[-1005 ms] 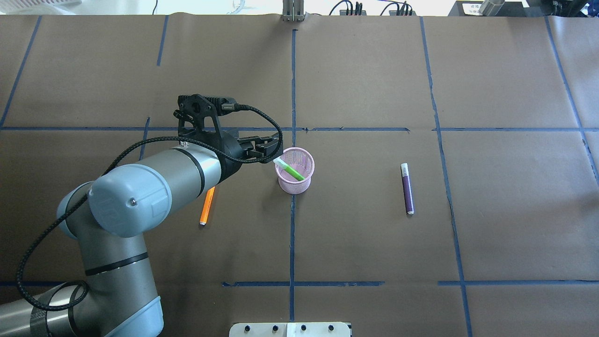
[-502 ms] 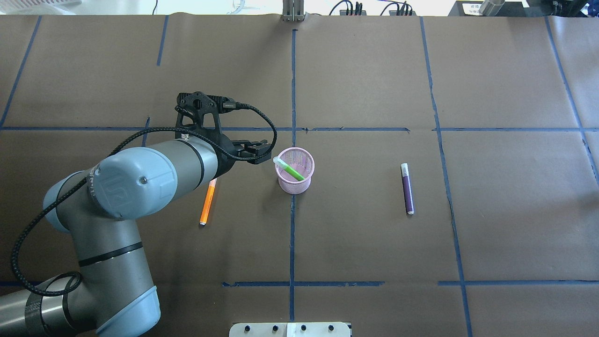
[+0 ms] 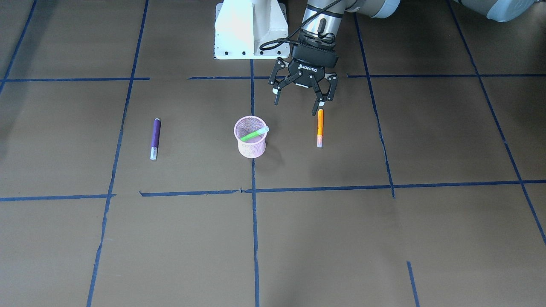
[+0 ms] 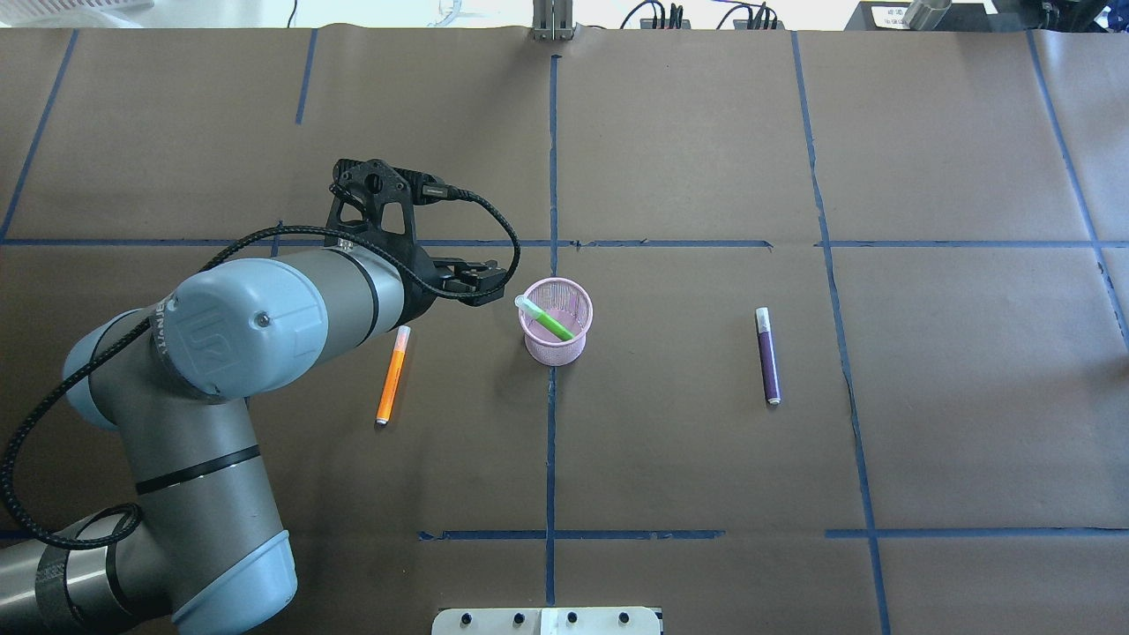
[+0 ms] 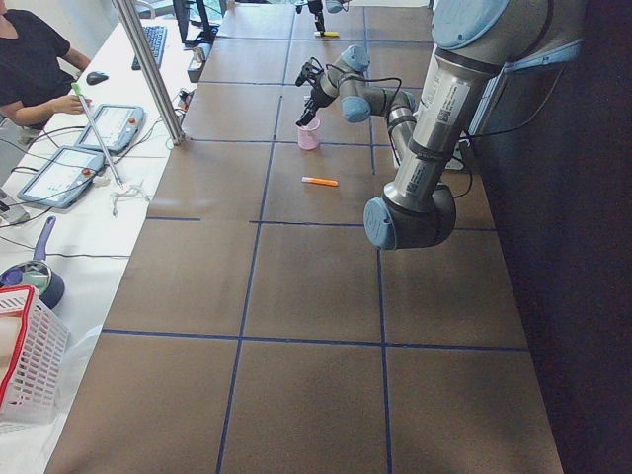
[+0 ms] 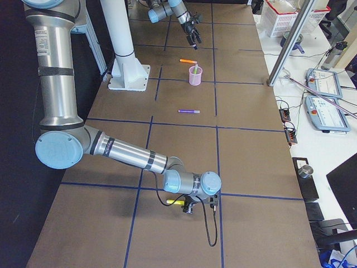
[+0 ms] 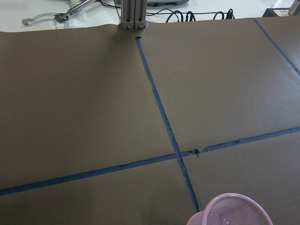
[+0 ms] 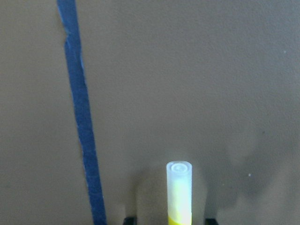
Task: Collect pens into pen holder
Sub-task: 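Withdraw the left gripper from the cup while the right gripper grasps the yellow marker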
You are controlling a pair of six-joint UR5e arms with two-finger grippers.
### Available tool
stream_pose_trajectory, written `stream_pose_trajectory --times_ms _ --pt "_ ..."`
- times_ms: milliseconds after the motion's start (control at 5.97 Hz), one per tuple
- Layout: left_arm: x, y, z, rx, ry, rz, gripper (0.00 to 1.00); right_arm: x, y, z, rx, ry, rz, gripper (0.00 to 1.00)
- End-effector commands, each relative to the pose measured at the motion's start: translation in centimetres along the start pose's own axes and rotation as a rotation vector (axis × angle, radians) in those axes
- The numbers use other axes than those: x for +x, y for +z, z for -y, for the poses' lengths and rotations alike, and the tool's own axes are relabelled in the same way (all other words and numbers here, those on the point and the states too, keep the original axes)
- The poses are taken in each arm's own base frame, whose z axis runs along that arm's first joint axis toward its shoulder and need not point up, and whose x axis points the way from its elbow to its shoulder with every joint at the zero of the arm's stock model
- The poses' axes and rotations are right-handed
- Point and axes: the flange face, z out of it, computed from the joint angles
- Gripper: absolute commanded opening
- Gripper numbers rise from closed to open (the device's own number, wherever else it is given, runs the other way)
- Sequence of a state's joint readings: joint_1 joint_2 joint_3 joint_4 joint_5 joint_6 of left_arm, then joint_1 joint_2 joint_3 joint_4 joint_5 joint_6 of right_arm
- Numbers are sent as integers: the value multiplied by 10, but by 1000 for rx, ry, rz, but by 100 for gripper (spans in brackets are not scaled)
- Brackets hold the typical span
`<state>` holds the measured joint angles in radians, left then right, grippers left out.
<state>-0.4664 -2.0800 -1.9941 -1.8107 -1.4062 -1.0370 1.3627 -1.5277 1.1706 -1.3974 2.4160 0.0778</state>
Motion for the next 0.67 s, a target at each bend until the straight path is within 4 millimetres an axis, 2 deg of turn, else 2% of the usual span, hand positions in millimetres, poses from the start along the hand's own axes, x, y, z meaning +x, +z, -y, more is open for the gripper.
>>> stream_pose_trajectory --times_ms 0,167,502 --pt "0 -6 2 6 -1 -8 100 -3 -2 1 4 -10 2 0" --pt "0 -5 2 5 0 -7 100 -10 -9 4 43 -57 3 0" --pt "-6 -1 -2 -12 46 18 100 -89 -82 -49 260 -286 32 0"
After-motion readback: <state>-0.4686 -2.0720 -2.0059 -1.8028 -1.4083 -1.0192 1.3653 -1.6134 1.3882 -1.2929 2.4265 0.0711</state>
